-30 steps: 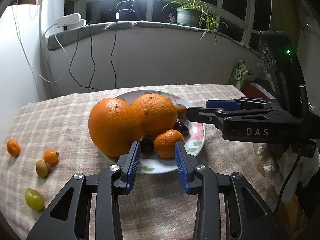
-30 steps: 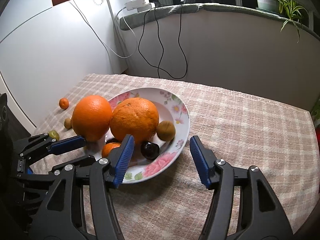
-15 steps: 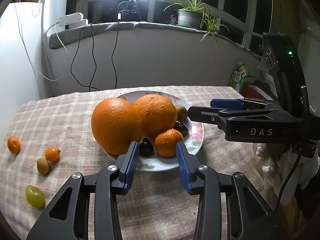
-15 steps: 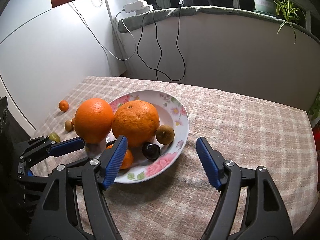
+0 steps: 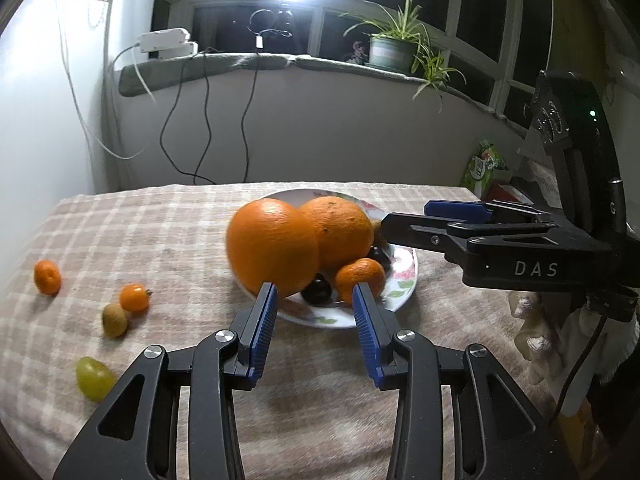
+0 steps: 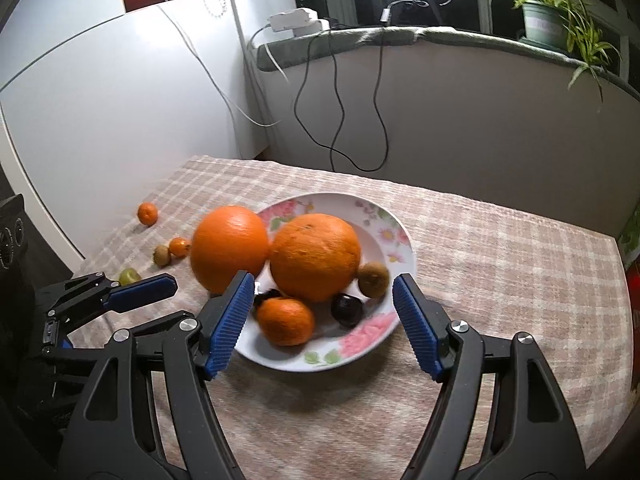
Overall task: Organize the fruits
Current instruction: 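Withdraw both grippers from the plate toward the remaining fruit, then close the right gripper on a kumquat while the left closes on the green-yellow fruit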
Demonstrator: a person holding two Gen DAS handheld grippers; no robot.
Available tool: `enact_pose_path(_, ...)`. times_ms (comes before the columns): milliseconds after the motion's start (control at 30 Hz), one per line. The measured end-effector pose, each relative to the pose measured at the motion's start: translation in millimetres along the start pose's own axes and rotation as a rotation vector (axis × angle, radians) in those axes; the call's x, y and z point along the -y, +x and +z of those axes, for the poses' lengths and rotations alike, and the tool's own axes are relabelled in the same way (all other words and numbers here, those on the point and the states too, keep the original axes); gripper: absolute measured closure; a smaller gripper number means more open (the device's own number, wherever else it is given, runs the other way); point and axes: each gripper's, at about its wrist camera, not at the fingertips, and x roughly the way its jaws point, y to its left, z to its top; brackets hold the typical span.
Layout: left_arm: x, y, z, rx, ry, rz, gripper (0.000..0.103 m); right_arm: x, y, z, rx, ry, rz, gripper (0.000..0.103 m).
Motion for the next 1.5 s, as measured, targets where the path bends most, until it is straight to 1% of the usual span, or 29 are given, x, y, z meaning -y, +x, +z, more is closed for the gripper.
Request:
enact_pose_path(333,-32,-21,-9,0.019,-0.054,0.034,0.065,-40,2,9,0.010,-0.050,0.041,0.028)
enact_pose_path(633,-74,-38,-27,0.020,-0.115,0.085,0.065,-78,10,16,0.000,-0.100,0.092,0.029)
enact_pose_path(833,-100,-47,-41,0.014,-0.164,0.113,0.065,-103,20,22,-0.012,-0.130,0.145,0.029)
enact_pose_path(1067,-121,-50,-53,0.003,-0.201,0.124,0.065,-134,40,28,-0.045,-0.153,0.209,0.029)
enact_pose_path(1267,-134,-48,-60,-0.008,-0.236,0.115,0.065,-154,65,32,-0.092,-0.146,0.252,0.029)
enact_pose_path(1333,-137,-46,-61,-0.011,-0.243,0.110,0.065,-156,75,33,-0.119,-0.123,0.263,0.033)
enact_pose_path(1400,-139,-46,-62,-0.014,-0.246,0.107,0.065,-158,85,34,-0.144,-0.097,0.270,0.040)
enact_pose_path(1433,-140,-45,-63,-0.015,-0.248,0.105,0.065,-158,92,34,-0.161,-0.074,0.273,0.041)
enact_pose_path(1500,-141,-45,-63,-0.016,-0.251,0.100,0.065,-157,101,35,-0.185,-0.043,0.266,0.047)
